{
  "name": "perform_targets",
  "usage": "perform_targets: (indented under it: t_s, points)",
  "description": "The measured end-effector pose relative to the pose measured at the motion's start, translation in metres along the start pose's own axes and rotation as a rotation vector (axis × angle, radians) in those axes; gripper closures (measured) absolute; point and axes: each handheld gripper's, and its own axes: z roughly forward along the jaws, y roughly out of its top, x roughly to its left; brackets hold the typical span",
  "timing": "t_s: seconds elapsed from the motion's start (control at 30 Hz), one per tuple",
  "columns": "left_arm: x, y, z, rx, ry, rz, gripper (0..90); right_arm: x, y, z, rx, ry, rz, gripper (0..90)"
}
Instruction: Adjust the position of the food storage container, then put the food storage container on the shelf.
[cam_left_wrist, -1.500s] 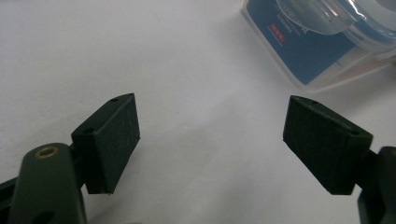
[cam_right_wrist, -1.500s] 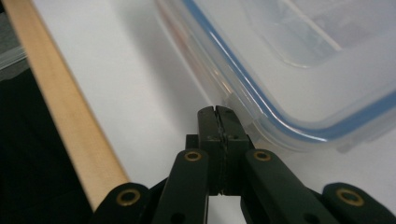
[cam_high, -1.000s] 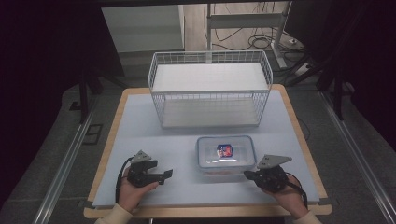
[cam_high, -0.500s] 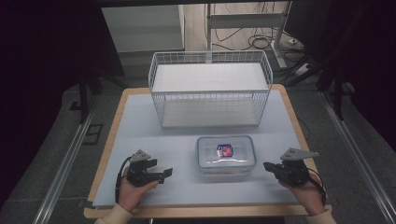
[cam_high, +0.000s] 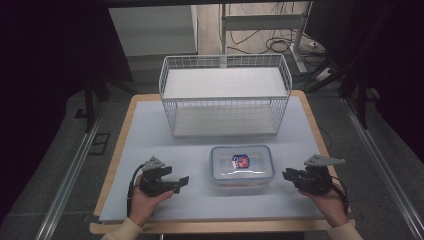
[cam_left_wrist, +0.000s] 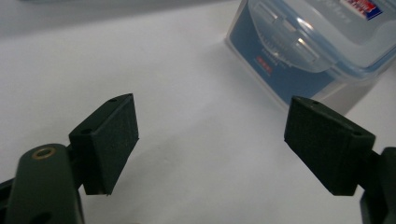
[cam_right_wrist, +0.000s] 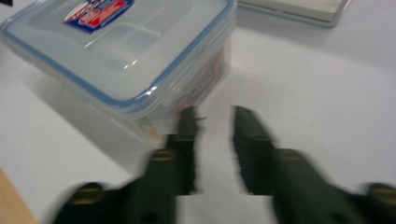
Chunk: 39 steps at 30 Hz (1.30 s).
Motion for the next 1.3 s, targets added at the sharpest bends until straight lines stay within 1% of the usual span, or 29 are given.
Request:
perform_targets:
  t_s: [0.03, 0.07, 0.1, 0.13, 0.17, 0.2, 0.27, 0.37, 0.43, 0.47, 0.53, 0.63, 0.67, 0.7, 0.73, 0.77, 0.83, 0.87, 0.9, 0.93, 0.97, 1.03, 1.1, 1.13, 1.17, 1.23, 1.27, 1.3]
  points:
    - [-0.001, 0.001, 0.0, -0.002, -0.009, -0.004, 17.2, 0.0, 0.0, 0.0, -0.015, 0.01, 0.011, 52.5]
    - [-0.001, 0.001, 0.0, -0.002, -0.009, -0.004, 17.2, -0.001, 0.001, 0.0, -0.021, 0.021, 0.018, 46.3]
    - [-0.002, 0.003, 0.001, -0.002, -0.02, -0.011, 17.1, -0.001, 0.002, -0.001, -0.027, 0.023, 0.027, 41.8]
    - [-0.003, 0.005, 0.002, -0.002, -0.027, -0.017, 17.0, -0.001, 0.003, -0.001, -0.034, 0.033, 0.034, 39.1]
    - [-0.003, 0.005, 0.002, -0.002, -0.027, -0.017, 16.9, -0.001, 0.003, -0.001, -0.034, 0.033, 0.034, 39.1]
    - [-0.003, 0.006, 0.002, -0.002, -0.031, -0.02, 16.9, -0.001, 0.004, -0.001, -0.038, 0.047, 0.043, 36.3]
    - [-0.004, 0.009, 0.003, -0.006, -0.034, -0.029, 16.7, -0.002, 0.005, -0.002, -0.045, 0.046, 0.056, 32.0]
    - [-0.007, 0.015, 0.005, -0.007, -0.039, -0.034, 15.9, -0.005, 0.007, -0.002, -0.062, 0.049, 0.089, 29.1]
    - [-0.009, 0.02, 0.007, -0.008, -0.056, -0.049, 15.8, -0.006, 0.008, -0.001, -0.069, 0.05, 0.103, 27.6]
    - [-0.012, 0.025, 0.011, -0.006, -0.071, -0.06, 15.1, -0.006, 0.009, -0.001, -0.07, 0.053, 0.107, 26.4]
    - [-0.014, 0.028, 0.014, -0.007, -0.078, -0.066, 15.1, -0.005, 0.009, -0.001, -0.068, 0.052, 0.107, 26.1]
    - [-0.021, 0.039, 0.028, 0.002, -0.105, -0.073, 15.1, -0.004, 0.008, -0.002, -0.072, 0.043, 0.101, 25.7]
    - [-0.022, 0.041, 0.032, 0.009, -0.112, -0.075, 15.0, -0.005, 0.008, -0.002, -0.079, 0.038, 0.101, 25.7]
    - [-0.022, 0.041, 0.032, 0.009, -0.112, -0.075, 14.8, -0.005, 0.008, -0.002, -0.079, 0.038, 0.101, 25.7]
    - [-0.024, 0.045, 0.038, 0.018, -0.127, -0.085, 14.5, -0.006, 0.008, -0.003, -0.089, 0.03, 0.108, 25.9]
    - [-0.024, 0.045, 0.038, 0.018, -0.127, -0.085, 14.4, -0.006, 0.008, -0.003, -0.089, 0.03, 0.108, 25.9]
    - [-0.027, 0.051, 0.046, 0.027, -0.14, -0.091, 14.3, -0.007, 0.008, -0.003, -0.094, 0.026, 0.108, 25.8]
    - [-0.027, 0.051, 0.046, 0.027, -0.14, -0.091, 14.3, -0.007, 0.008, -0.003, -0.094, 0.026, 0.108, 25.8]
    - [-0.028, 0.052, 0.05, 0.03, -0.153, -0.1, 14.2, -0.006, 0.008, -0.002, -0.093, 0.022, 0.103, 25.8]
    - [-0.029, 0.053, 0.055, 0.045, -0.169, -0.113, 14.1, -0.006, 0.008, -0.002, -0.091, 0.022, 0.104, 25.8]
    - [-0.029, 0.053, 0.055, 0.045, -0.169, -0.113, 13.9, -0.006, 0.008, -0.002, -0.091, 0.019, 0.101, 25.9]
    - [-0.03, 0.054, 0.061, 0.056, -0.179, -0.128, 13.8, -0.005, 0.008, -0.002, -0.095, 0.01, 0.097, 26.0]
    - [-0.03, 0.054, 0.065, 0.064, -0.194, -0.149, 13.9, -0.006, 0.008, -0.003, -0.103, 0.0, 0.101, 26.1]
    - [-0.03, 0.054, 0.069, 0.077, -0.211, -0.161, 13.9, -0.006, 0.008, -0.003, -0.104, -0.005, 0.109, 26.0]
    - [-0.03, 0.054, 0.069, 0.077, -0.211, -0.161, 13.9, -0.006, 0.008, -0.003, -0.104, -0.005, 0.109, 26.0]
    - [-0.03, 0.054, 0.072, 0.09, -0.225, -0.167, 14.1, -0.007, 0.007, -0.003, -0.107, -0.007, 0.122, 26.0]
    - [-0.032, 0.053, 0.074, 0.089, -0.23, -0.177, 14.2, -0.008, 0.007, -0.003, -0.108, -0.01, 0.128, 26.0]
    - [-0.032, 0.053, 0.074, 0.097, -0.236, -0.174, 14.2, -0.008, 0.007, -0.003, -0.108, -0.01, 0.128, 26.0]
